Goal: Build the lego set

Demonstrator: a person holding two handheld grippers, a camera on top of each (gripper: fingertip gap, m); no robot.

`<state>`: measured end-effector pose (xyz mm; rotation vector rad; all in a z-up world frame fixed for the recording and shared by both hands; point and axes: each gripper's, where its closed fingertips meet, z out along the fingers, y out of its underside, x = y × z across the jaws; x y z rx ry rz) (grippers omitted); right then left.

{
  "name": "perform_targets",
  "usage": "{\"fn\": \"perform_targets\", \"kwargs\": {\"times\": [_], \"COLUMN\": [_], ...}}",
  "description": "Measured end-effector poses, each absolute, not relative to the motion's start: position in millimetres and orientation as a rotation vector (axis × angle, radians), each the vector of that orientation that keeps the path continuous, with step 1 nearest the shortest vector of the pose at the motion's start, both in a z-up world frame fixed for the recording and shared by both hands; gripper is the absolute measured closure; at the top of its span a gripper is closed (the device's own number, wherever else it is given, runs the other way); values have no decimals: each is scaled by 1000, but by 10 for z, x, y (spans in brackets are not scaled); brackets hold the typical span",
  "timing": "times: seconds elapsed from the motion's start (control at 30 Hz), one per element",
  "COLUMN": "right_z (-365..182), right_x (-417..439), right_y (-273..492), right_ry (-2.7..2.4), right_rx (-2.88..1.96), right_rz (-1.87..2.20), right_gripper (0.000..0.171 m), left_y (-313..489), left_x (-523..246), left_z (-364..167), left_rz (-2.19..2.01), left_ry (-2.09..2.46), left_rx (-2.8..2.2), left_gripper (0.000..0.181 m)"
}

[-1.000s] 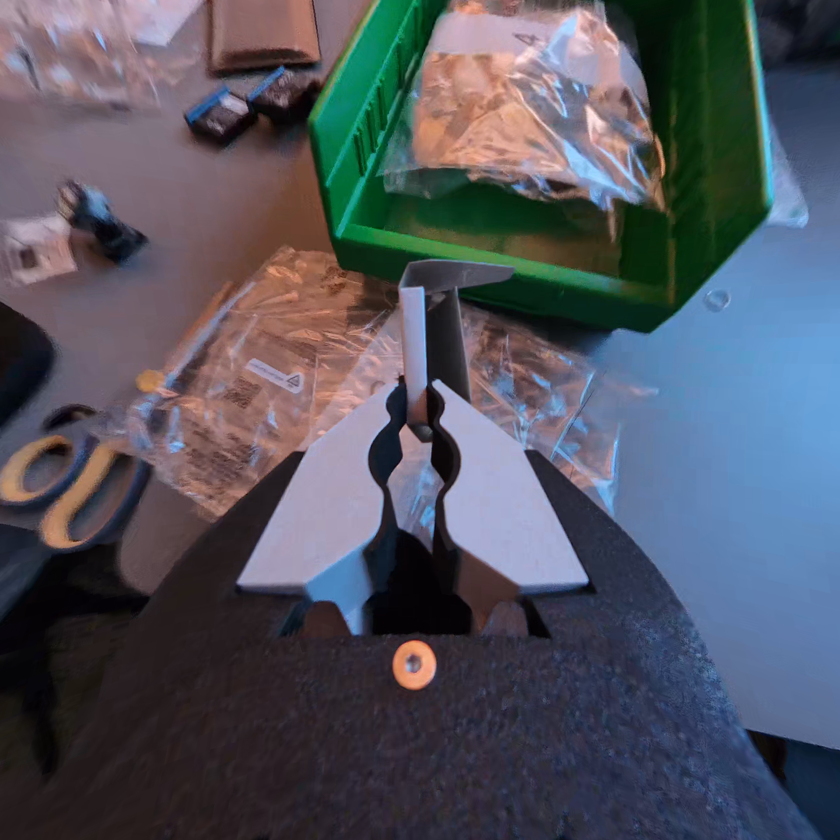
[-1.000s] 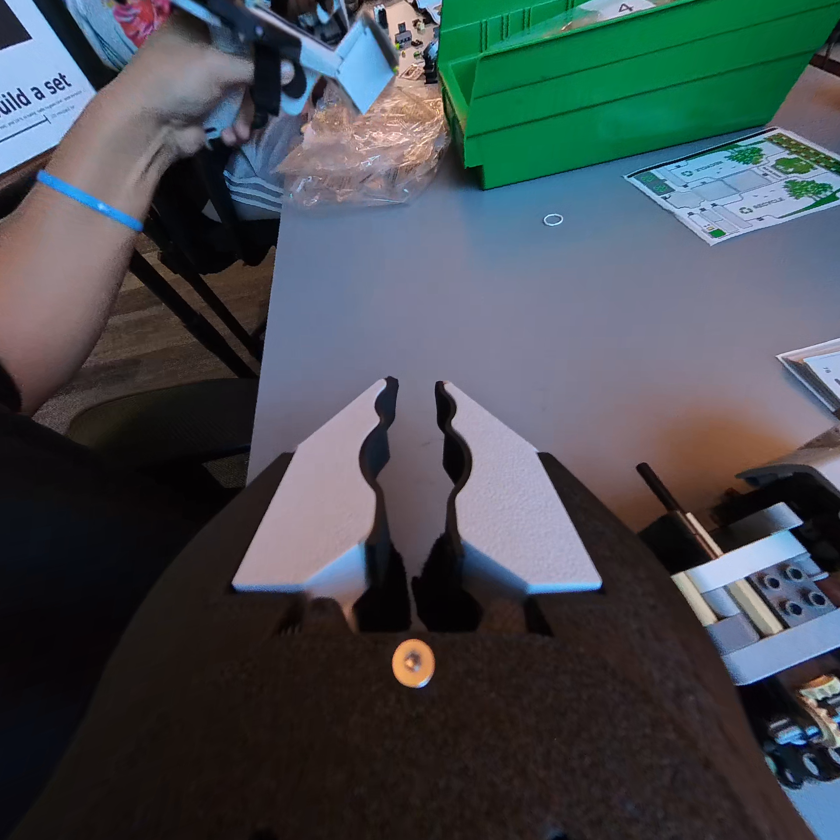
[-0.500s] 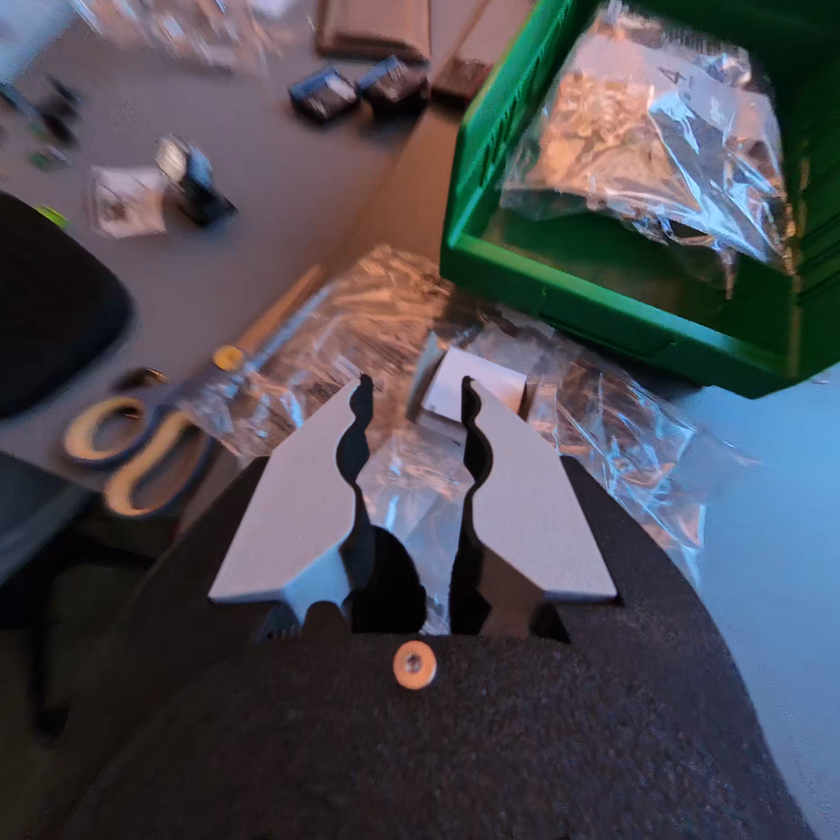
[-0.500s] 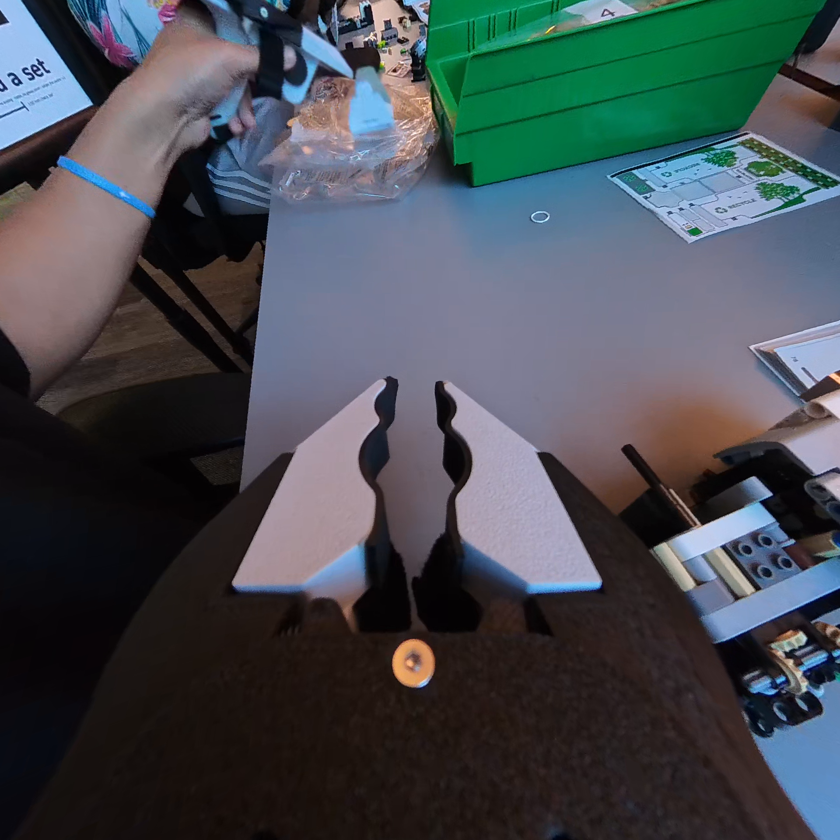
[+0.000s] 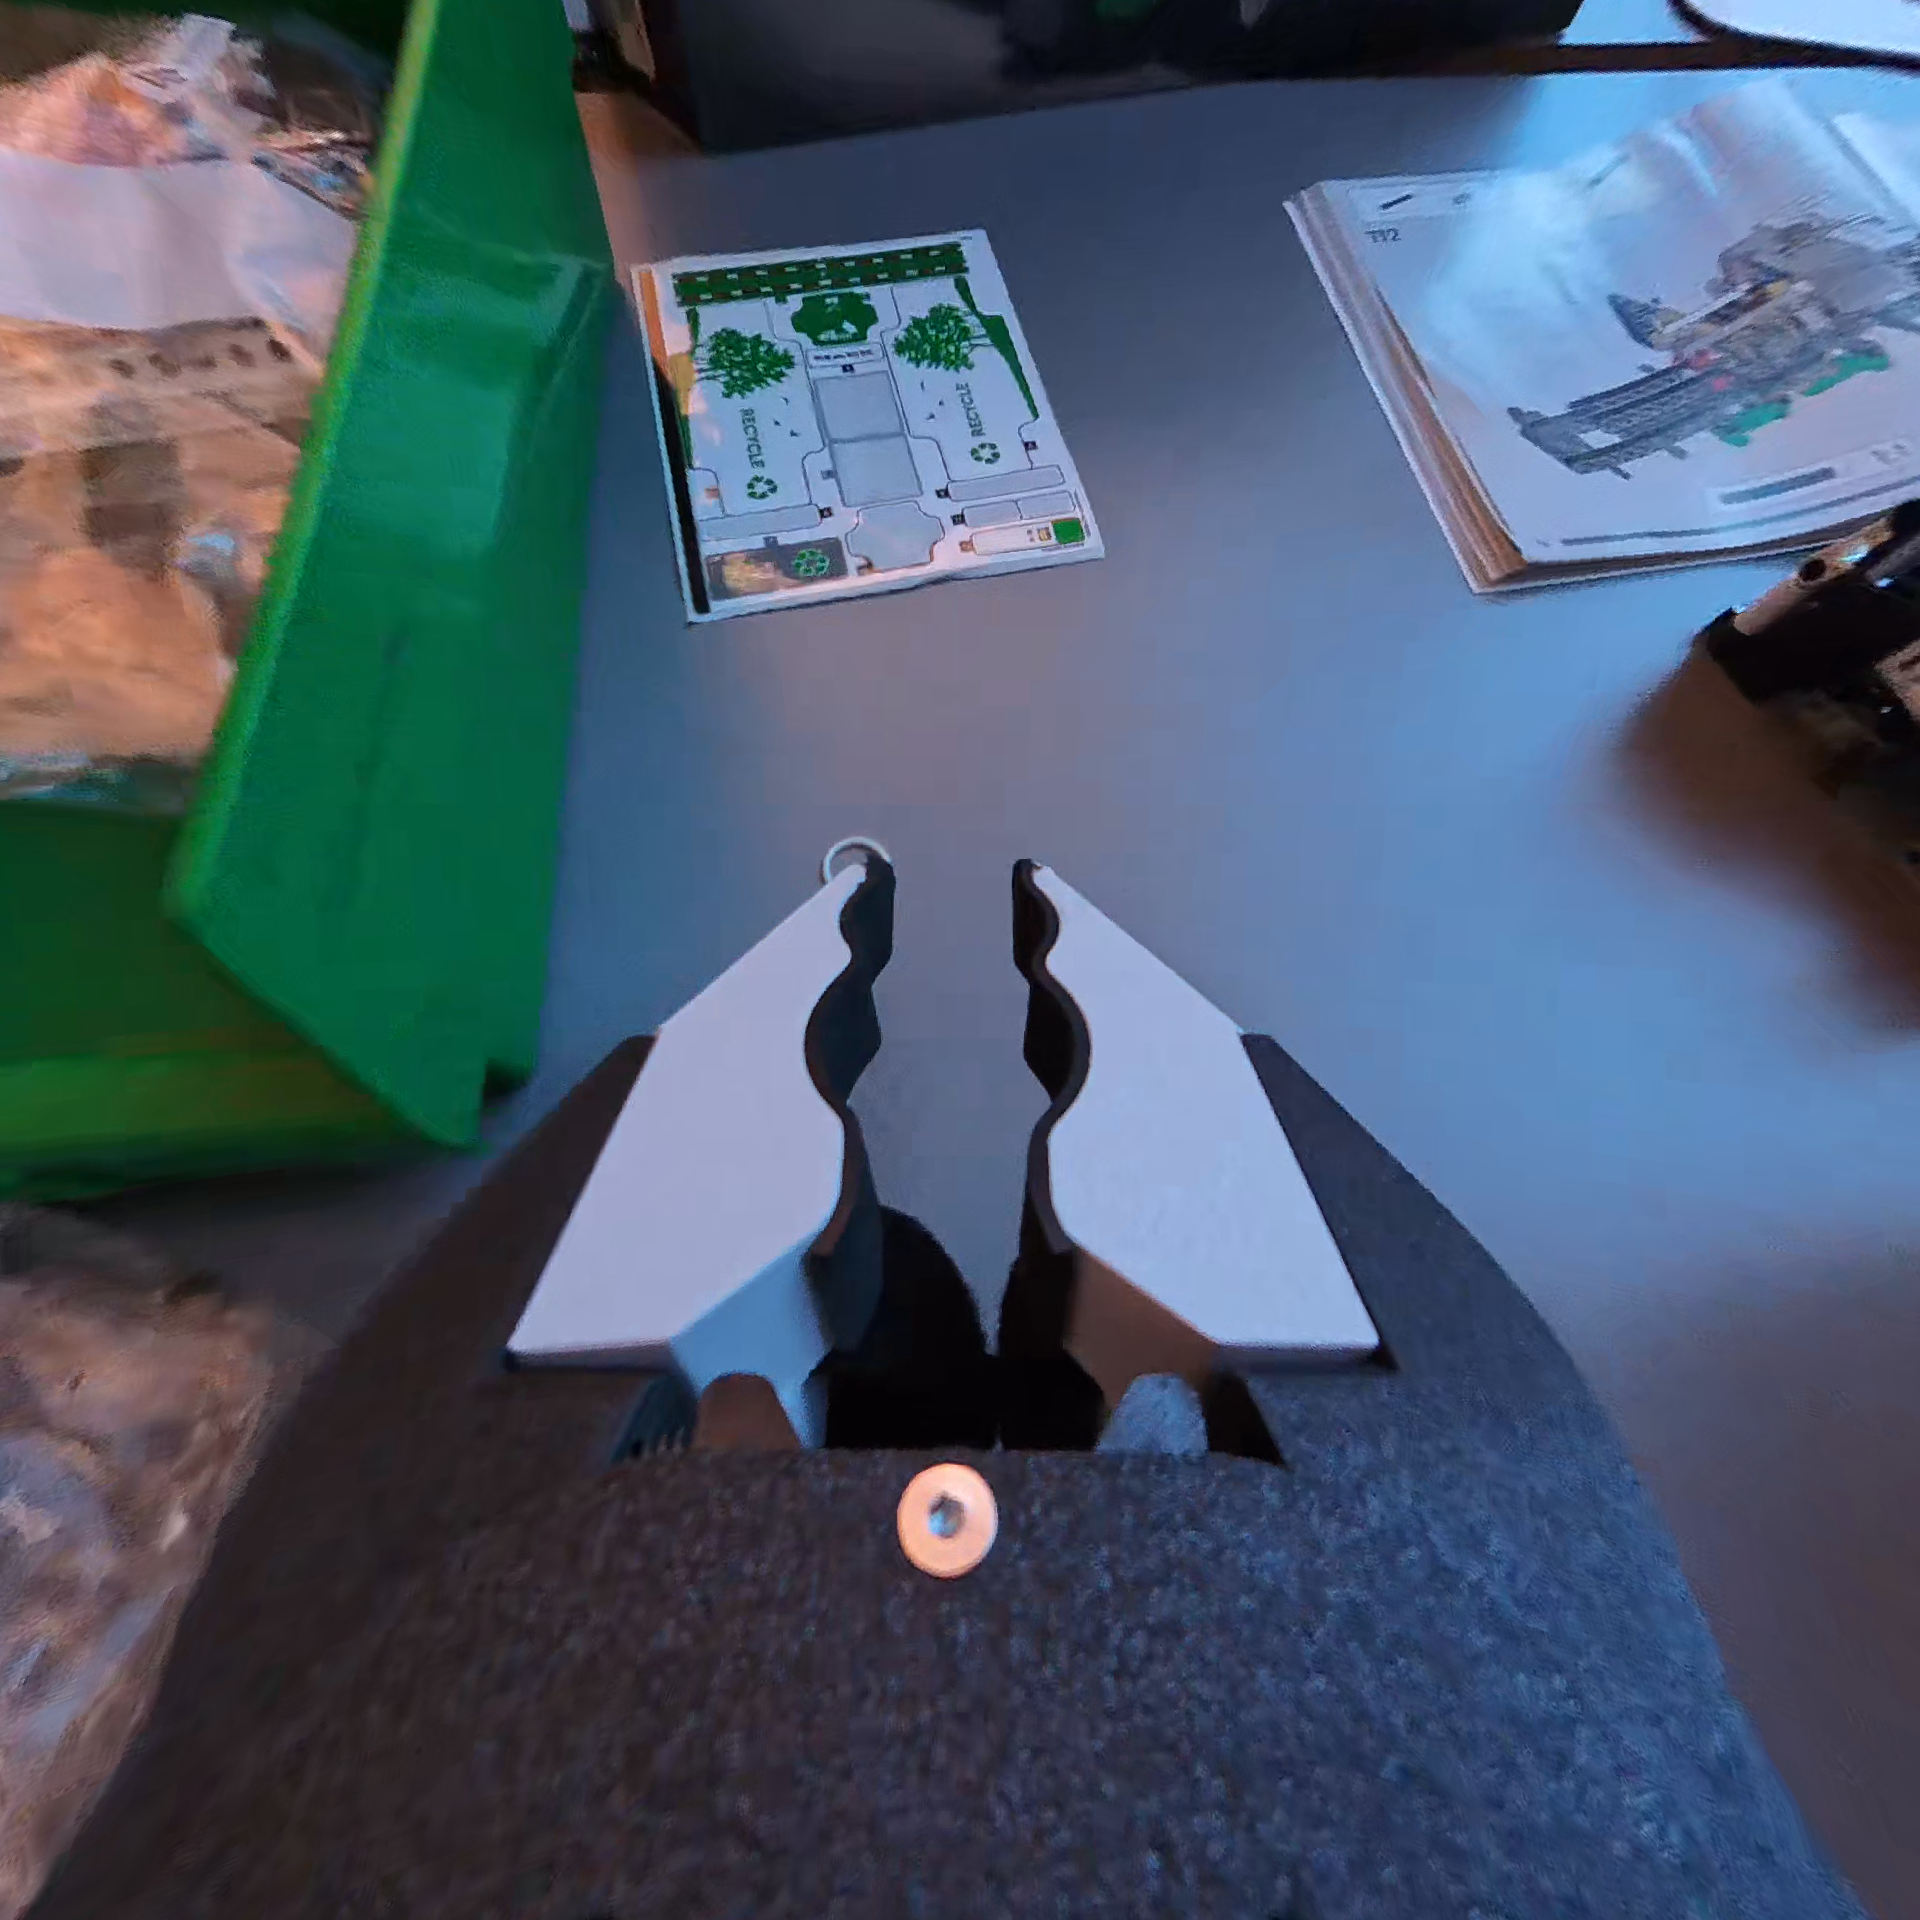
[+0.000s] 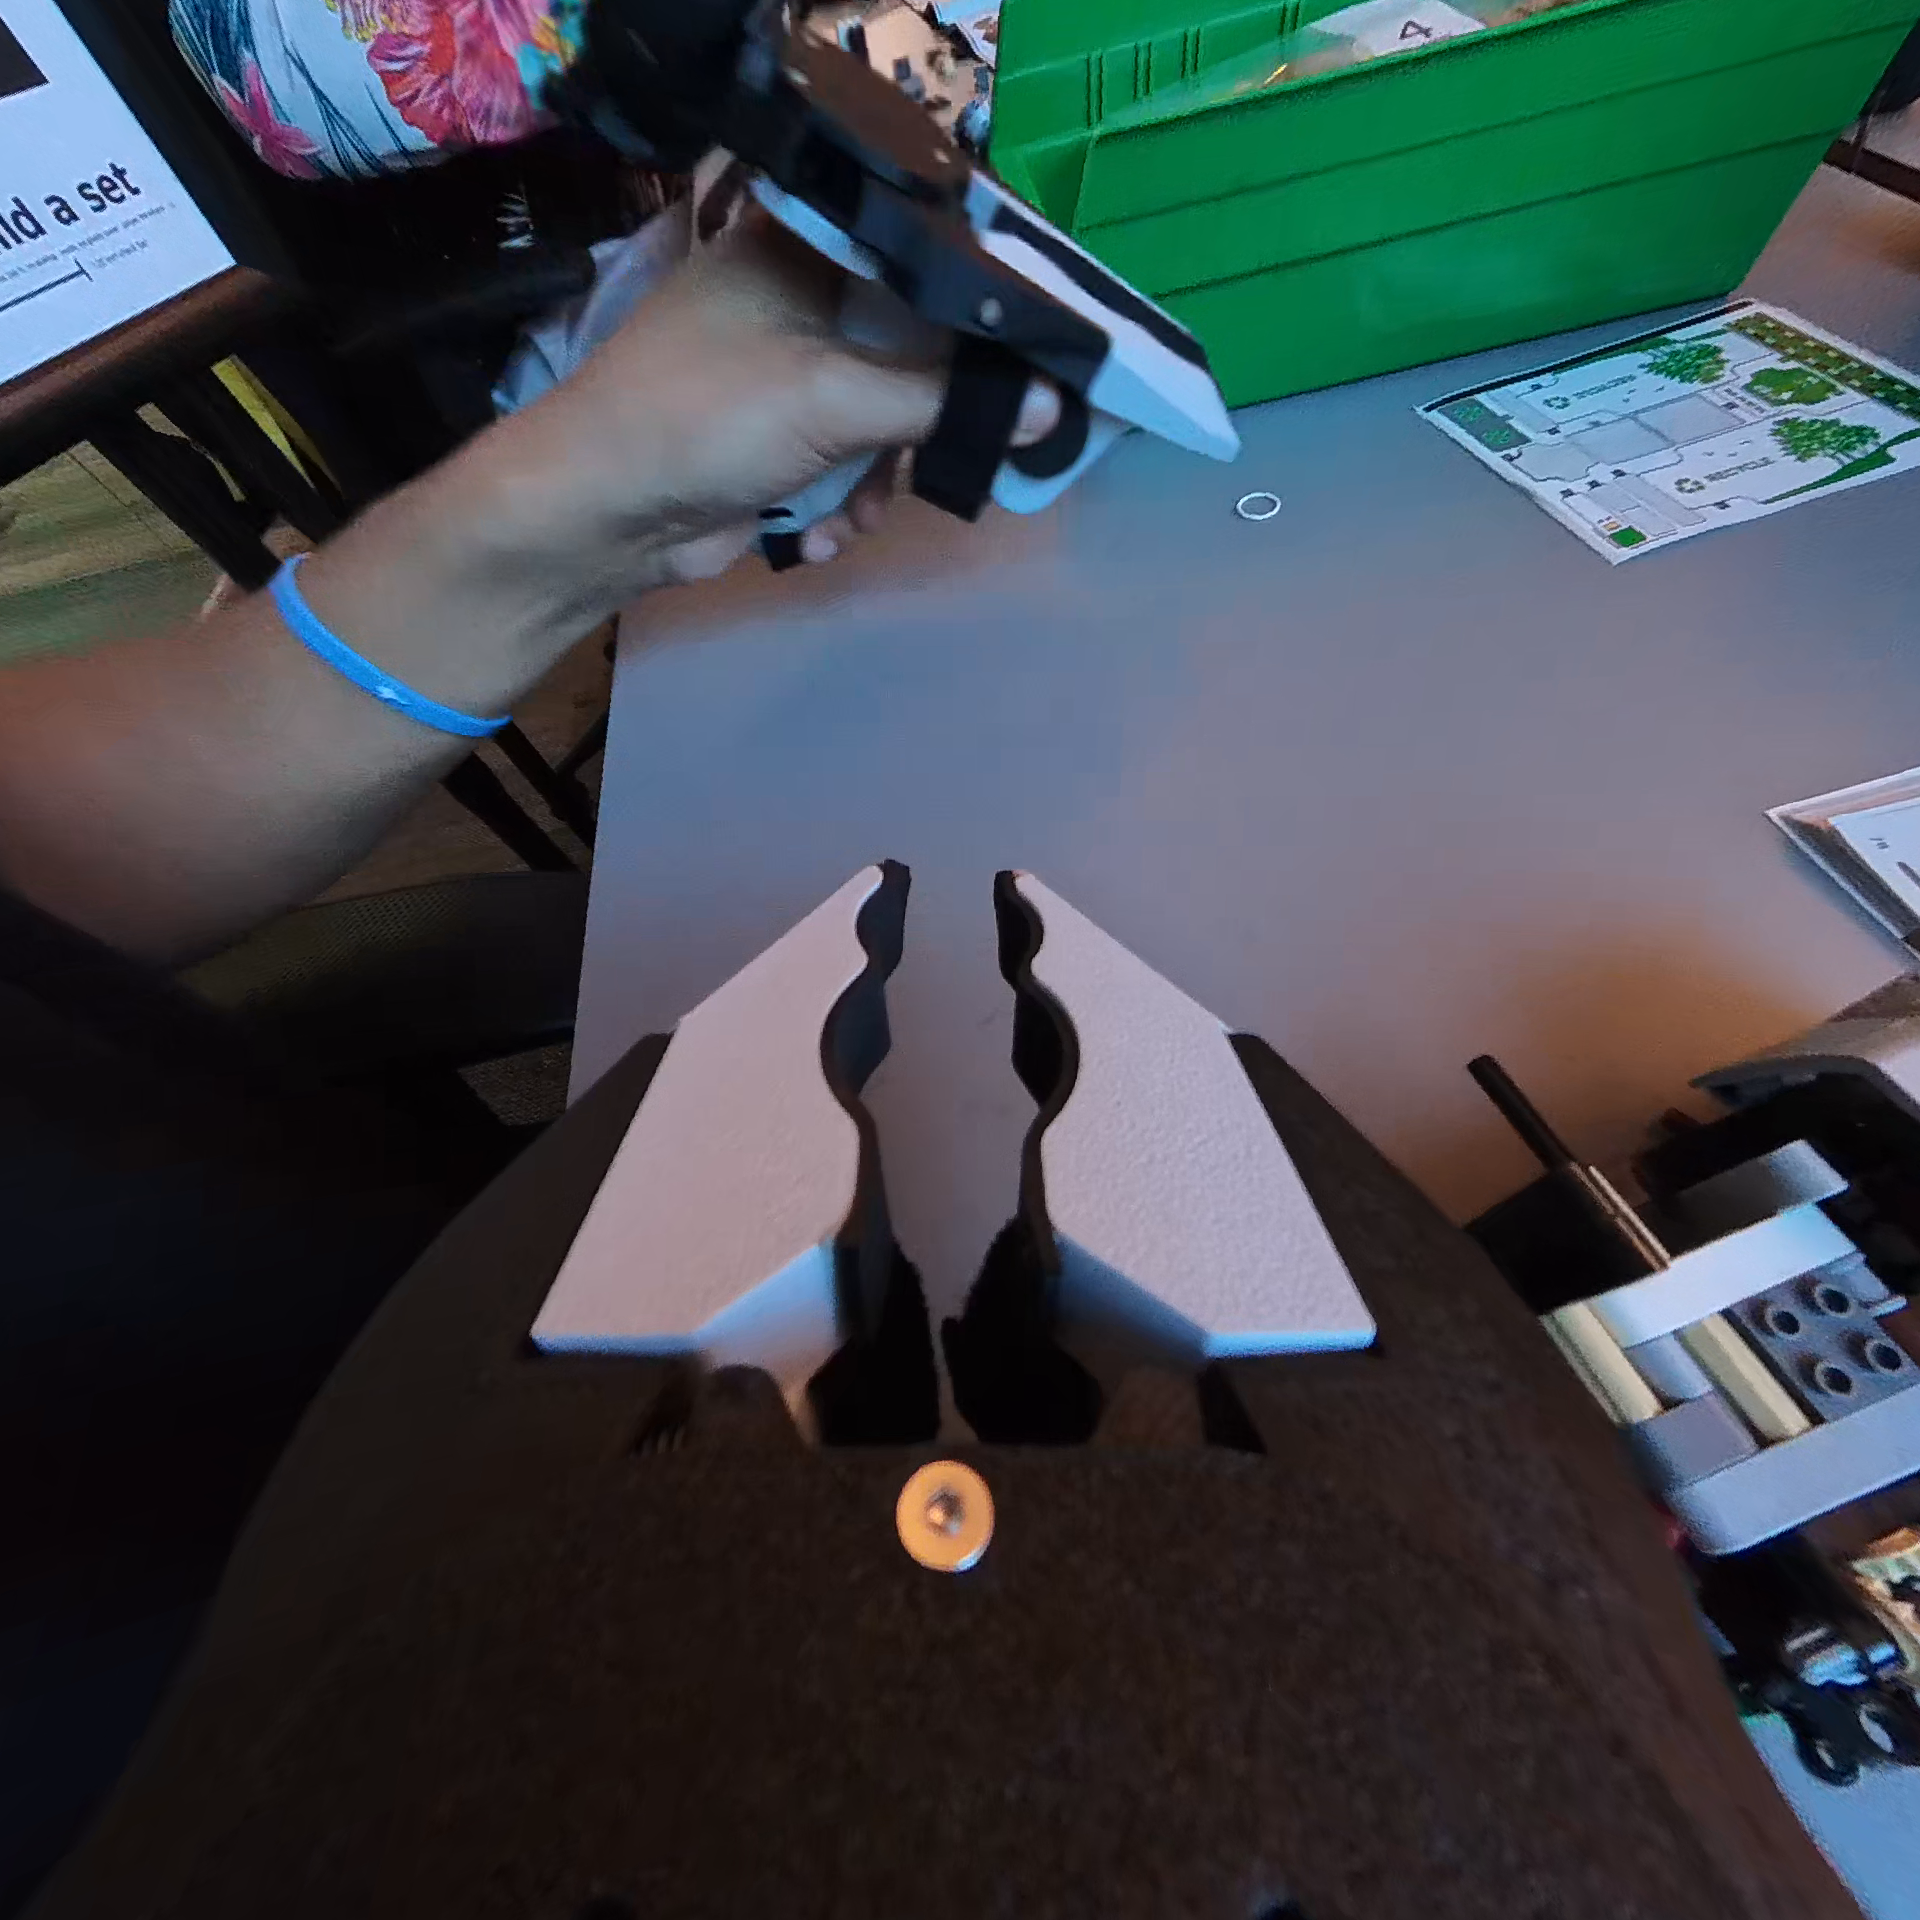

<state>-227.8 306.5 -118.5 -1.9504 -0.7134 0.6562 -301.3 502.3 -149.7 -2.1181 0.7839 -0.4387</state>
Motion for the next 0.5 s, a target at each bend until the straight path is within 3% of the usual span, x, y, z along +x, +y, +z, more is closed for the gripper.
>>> {"fn": "perform_targets", "kwargs": {"times": [0.27,0.37,0.4,0.5], "right_z": [-1203,-1184,-1179,-1175], "right_x": [-2156,-2121,-2111,-2101], "right_y": [3059,3062,3064,3064], "right_ry": [-678,-670,-669,-671], "right_rx": [-1956,-1951,-1949,-1948], "right_rz": [680,689,692,708], "right_gripper": [154,155,155,154], "left_y": [5282,5280,5276,5272], "left_x": [-2956,-2962,-2954,-2946], "left_z": [-1818,-1896,-1907,-1909], "left_rz": [-330,-298,-287,-230], "left_ry": [859,878,889,912], "left_rx": [-2230,-2259,-2252,-2234], "left_gripper": [166,172,181,181]}}
